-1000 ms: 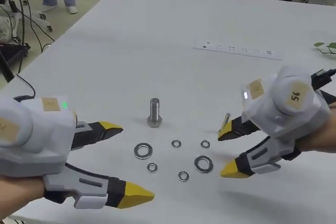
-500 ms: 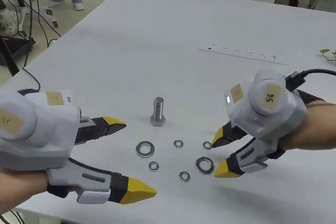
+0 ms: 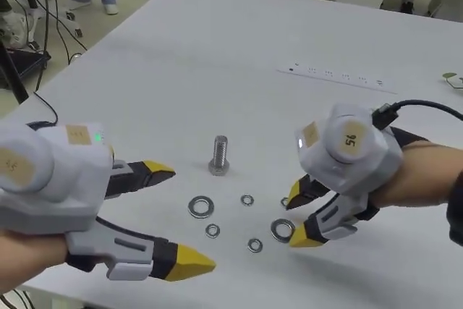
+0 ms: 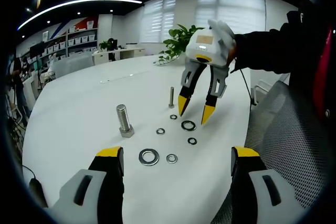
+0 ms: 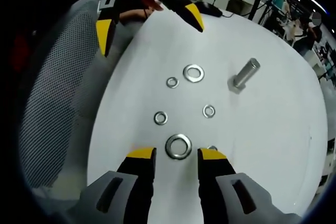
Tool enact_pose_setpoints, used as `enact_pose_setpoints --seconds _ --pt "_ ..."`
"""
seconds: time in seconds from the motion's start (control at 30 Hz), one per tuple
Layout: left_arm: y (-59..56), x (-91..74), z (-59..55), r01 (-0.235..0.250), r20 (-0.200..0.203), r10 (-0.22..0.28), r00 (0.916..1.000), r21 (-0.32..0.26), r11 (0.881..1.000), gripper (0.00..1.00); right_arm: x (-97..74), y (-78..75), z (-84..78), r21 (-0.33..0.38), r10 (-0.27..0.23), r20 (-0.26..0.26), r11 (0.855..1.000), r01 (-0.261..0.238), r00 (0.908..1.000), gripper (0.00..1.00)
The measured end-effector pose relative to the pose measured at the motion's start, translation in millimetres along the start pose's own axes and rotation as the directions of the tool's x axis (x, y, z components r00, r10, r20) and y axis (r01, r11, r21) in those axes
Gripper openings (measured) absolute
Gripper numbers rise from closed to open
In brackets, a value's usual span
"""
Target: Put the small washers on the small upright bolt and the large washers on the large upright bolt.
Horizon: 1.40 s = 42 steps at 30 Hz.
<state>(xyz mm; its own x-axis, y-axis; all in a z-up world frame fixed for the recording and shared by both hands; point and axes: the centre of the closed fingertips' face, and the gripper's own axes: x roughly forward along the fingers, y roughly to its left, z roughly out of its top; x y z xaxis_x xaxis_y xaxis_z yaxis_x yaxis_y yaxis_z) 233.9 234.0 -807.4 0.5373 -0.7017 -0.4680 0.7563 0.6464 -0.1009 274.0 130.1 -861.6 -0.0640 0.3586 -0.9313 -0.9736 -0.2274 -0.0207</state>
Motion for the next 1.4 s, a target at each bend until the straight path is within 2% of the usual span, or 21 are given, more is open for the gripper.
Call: enact_pose_setpoints --seconds 0.33,0.77,1.4 --pt "1.0 1.1 0.0 0.002 0.001 -0.002 1.0 0.0 1.0 0.84 7.3 -1.9 -3.5 -0.019 0.009 -0.05 1.0 -0.01 0.9987 0.32" --pt "1.3 1.7 0.5 0.008 0.001 -0.008 1.0 0.006 1.0 0.83 14.0 -2.5 -5.3 -0.018 0.025 -0.089 0.999 -0.027 0.9957 0.3" --pt "3.1 -0.7 3.3 -0.004 0.017 0.004 0.9998 0.005 1.0 0.83 16.6 -4.0 -5.5 -0.03 0.021 -0.126 0.999 -0.025 0.9919 0.29"
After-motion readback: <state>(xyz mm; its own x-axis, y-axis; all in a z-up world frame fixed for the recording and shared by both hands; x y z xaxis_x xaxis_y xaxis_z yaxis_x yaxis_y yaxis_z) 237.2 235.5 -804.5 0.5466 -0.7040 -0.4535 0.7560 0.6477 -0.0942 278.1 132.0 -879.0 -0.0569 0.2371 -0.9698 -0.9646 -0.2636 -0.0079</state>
